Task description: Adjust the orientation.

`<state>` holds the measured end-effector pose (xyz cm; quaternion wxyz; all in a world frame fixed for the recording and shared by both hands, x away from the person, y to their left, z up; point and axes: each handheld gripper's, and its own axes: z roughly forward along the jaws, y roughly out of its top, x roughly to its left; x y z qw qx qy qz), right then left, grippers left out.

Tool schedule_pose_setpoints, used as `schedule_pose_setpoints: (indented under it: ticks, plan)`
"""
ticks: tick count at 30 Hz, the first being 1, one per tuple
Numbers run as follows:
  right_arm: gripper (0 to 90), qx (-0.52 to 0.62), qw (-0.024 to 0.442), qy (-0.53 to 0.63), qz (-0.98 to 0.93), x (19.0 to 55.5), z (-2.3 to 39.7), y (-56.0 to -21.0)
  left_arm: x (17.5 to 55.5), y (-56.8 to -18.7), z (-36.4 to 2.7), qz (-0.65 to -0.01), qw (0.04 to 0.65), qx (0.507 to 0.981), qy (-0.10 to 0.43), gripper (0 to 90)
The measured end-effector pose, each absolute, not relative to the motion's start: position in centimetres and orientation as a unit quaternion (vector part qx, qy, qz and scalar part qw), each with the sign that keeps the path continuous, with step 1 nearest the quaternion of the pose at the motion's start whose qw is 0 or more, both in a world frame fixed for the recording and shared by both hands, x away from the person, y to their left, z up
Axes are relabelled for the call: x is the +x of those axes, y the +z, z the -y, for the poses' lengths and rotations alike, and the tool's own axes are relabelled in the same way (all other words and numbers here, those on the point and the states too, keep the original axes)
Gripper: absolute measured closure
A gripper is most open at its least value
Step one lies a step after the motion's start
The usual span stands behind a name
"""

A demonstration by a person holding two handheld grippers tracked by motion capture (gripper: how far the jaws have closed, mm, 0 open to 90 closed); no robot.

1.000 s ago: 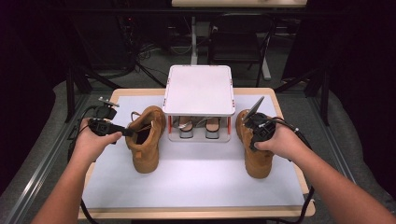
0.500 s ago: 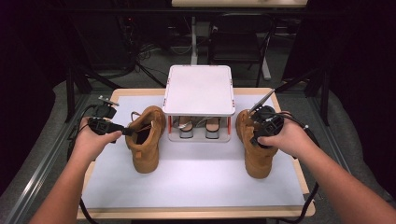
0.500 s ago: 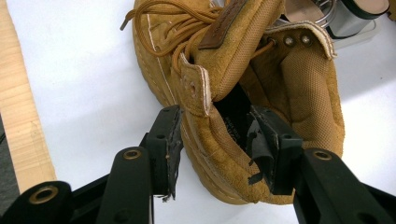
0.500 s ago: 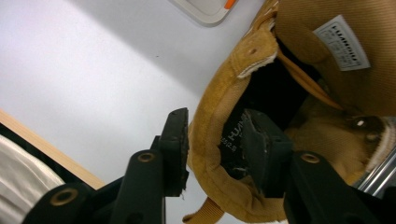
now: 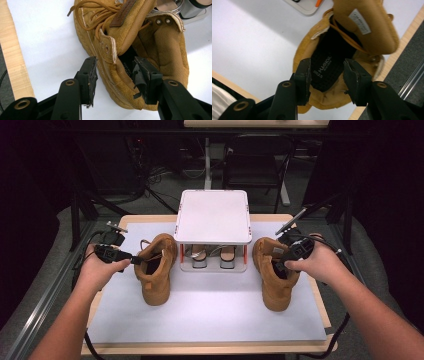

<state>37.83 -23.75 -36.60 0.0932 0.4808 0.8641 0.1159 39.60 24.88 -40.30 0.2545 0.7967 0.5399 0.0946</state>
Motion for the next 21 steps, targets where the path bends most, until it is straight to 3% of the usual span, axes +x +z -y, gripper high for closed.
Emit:
schedule_pose_setpoints:
  ticks: [21]
  plan:
    - [56.5, 0.52, 0.12, 0.084, -0.842, 39.4, 27.7, -37.5, 40.2, -40.6, -24.4, -0.535, 0.24, 0.805, 0.086, 53.6]
